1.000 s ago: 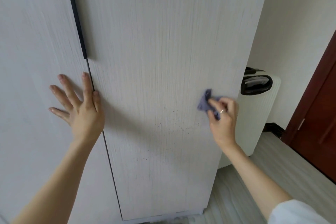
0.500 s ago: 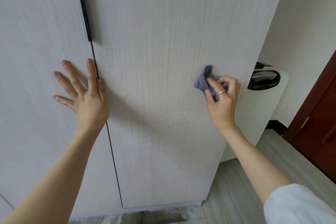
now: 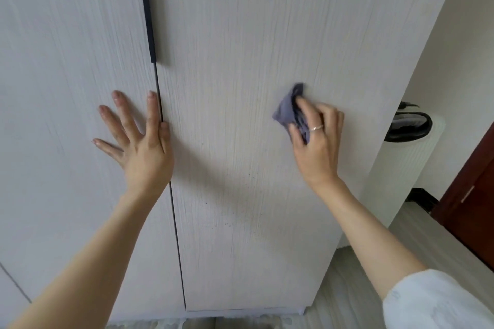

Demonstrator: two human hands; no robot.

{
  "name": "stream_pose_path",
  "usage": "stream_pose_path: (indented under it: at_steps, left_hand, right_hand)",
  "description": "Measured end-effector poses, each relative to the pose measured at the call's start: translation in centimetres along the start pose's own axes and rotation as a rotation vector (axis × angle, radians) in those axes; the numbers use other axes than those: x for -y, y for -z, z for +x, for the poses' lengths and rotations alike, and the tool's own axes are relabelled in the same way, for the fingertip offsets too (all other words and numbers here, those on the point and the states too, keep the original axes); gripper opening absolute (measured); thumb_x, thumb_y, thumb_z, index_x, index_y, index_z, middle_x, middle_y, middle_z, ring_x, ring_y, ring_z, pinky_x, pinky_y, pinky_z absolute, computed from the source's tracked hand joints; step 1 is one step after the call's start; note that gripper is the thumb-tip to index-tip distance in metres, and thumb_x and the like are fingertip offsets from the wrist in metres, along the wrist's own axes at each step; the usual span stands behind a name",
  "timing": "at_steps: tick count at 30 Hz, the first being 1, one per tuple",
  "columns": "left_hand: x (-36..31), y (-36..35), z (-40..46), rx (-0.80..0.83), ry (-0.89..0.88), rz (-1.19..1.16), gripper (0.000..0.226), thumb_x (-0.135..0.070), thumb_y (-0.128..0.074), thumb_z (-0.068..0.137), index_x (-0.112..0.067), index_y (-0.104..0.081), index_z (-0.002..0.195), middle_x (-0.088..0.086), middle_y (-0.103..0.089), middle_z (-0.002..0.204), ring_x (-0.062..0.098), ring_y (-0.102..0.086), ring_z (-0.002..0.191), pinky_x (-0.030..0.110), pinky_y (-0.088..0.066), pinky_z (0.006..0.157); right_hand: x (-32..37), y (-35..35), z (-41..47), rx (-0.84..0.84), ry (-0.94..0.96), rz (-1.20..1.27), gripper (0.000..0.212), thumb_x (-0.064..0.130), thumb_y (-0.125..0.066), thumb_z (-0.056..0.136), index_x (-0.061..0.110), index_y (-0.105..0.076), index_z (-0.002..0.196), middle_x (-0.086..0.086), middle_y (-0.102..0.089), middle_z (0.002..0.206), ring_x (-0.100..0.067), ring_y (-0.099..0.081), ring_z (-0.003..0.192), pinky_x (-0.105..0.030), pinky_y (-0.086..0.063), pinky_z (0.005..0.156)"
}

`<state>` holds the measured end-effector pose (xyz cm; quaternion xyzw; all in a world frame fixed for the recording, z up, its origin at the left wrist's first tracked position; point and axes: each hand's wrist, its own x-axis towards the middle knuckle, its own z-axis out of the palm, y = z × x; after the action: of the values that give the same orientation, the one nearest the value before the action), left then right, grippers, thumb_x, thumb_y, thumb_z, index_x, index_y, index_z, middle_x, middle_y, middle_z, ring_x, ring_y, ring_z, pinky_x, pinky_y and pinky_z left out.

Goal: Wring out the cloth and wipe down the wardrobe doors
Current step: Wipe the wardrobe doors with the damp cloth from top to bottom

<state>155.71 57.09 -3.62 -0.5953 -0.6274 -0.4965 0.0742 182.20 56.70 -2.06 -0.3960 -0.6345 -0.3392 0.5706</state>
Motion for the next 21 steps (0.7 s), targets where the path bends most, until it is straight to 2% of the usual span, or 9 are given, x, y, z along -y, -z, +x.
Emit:
stream_pose_path:
  at_steps: [2, 4, 6, 8, 9, 11, 13, 17, 21]
  left_hand:
    - [0.1, 0.0, 0.0, 0.0, -0.008, 0.001, 0.05, -0.03, -0.023, 0.102, -0.041, -0.005, 0.148, 0.009, 0.018, 0.156, 0.035, 0.021, 0.141, 0.068, 0.011, 0.103]
    - [0.2, -0.1, 0.0, -0.003, -0.014, 0.009, 0.05, -0.031, -0.022, 0.102, -0.042, -0.004, 0.148, 0.009, 0.018, 0.156, 0.035, 0.021, 0.141, 0.068, 0.011, 0.103]
    - [0.4, -0.2, 0.0, -0.003, -0.016, 0.015, 0.05, -0.031, -0.022, 0.102, -0.042, -0.004, 0.148, 0.009, 0.017, 0.157, 0.035, 0.021, 0.141, 0.068, 0.011, 0.103]
    - [0.5, -0.3, 0.0, -0.004, -0.019, 0.022, 0.05, -0.032, -0.023, 0.102, -0.042, -0.004, 0.148, 0.008, 0.018, 0.156, 0.035, 0.021, 0.141, 0.068, 0.011, 0.103]
    - [0.5, -0.3, 0.1, -0.004, -0.019, 0.025, 0.05, -0.032, -0.023, 0.102, -0.042, -0.004, 0.148, 0.008, 0.018, 0.156, 0.035, 0.021, 0.141, 0.068, 0.011, 0.103]
    - [0.5, -0.2, 0.1, -0.004, -0.019, 0.031, 0.051, -0.031, -0.024, 0.102, -0.042, -0.004, 0.148, 0.008, 0.018, 0.156, 0.035, 0.021, 0.141, 0.068, 0.011, 0.103]
    - [0.5, -0.2, 0.0, 0.001, -0.017, 0.032, 0.051, -0.031, -0.024, 0.102, -0.041, -0.004, 0.148, 0.008, 0.018, 0.156, 0.035, 0.021, 0.141, 0.068, 0.011, 0.103]
    - [0.3, -0.2, 0.0, 0.008, -0.014, 0.035, 0.051, -0.032, -0.023, 0.102, -0.041, -0.003, 0.148, 0.009, 0.018, 0.156, 0.035, 0.021, 0.141, 0.068, 0.011, 0.104]
    - [0.6, -0.1, 0.0, 0.007, -0.028, 0.046, 0.052, -0.031, -0.024, 0.102, -0.042, -0.002, 0.148, 0.009, 0.017, 0.157, 0.035, 0.02, 0.141, 0.068, 0.011, 0.104]
  right_hand:
    - [1.1, -1.0, -0.5, -0.027, -0.041, 0.009, 0.036, 0.01, -0.061, 0.084, 0.013, -0.052, 0.118, -0.004, -0.042, 0.106, -0.025, -0.04, 0.092, -0.023, -0.032, 0.085]
    - [1.9, -2.0, -4.5, 0.107, 0.039, 0.002, 0.025, 0.015, -0.06, 0.086, 0.015, -0.058, 0.111, -0.004, -0.047, 0.1, -0.021, -0.043, 0.089, -0.028, -0.039, 0.079]
    - [1.5, -2.0, -9.3, 0.31, 0.313, -0.034, 0.016, 0.019, -0.058, 0.088, 0.02, -0.062, 0.104, -0.002, -0.053, 0.098, -0.017, -0.047, 0.089, -0.031, -0.044, 0.072]
    - [0.0, -1.2, -12.1, 0.492, 0.665, -0.04, 0.023, 0.01, -0.055, 0.087, 0.02, -0.063, 0.106, -0.004, -0.05, 0.105, -0.021, -0.049, 0.095, -0.032, -0.045, 0.07]
    - [-0.7, -0.6, -12.3, 0.523, 0.727, -0.043, 0.025, 0.008, -0.052, 0.087, 0.019, -0.064, 0.107, -0.005, -0.047, 0.107, -0.023, -0.048, 0.096, -0.032, -0.043, 0.07]
    - [-2.1, 0.6, -11.2, 0.486, 0.634, -0.036, 0.024, 0.013, -0.046, 0.094, 0.019, -0.061, 0.112, -0.004, -0.046, 0.107, -0.024, -0.047, 0.094, -0.034, -0.04, 0.074]
    - [-2.7, 1.7, -8.7, 0.364, 0.423, -0.049, 0.024, 0.022, -0.037, 0.1, 0.021, -0.051, 0.12, -0.002, -0.043, 0.106, -0.024, -0.045, 0.091, -0.034, -0.039, 0.075]
    - [-1.8, 1.7, -1.2, 0.136, 0.039, -0.01, 0.041, 0.014, -0.056, 0.084, 0.015, -0.055, 0.125, -0.003, -0.037, 0.102, -0.024, -0.04, 0.091, -0.022, -0.033, 0.08]
    - [1.7, -1.6, 0.2, -0.001, 0.038, 0.068, 0.035, 0.002, -0.065, 0.081, 0.008, -0.064, 0.116, -0.004, -0.04, 0.102, -0.026, -0.041, 0.089, -0.029, -0.034, 0.079]
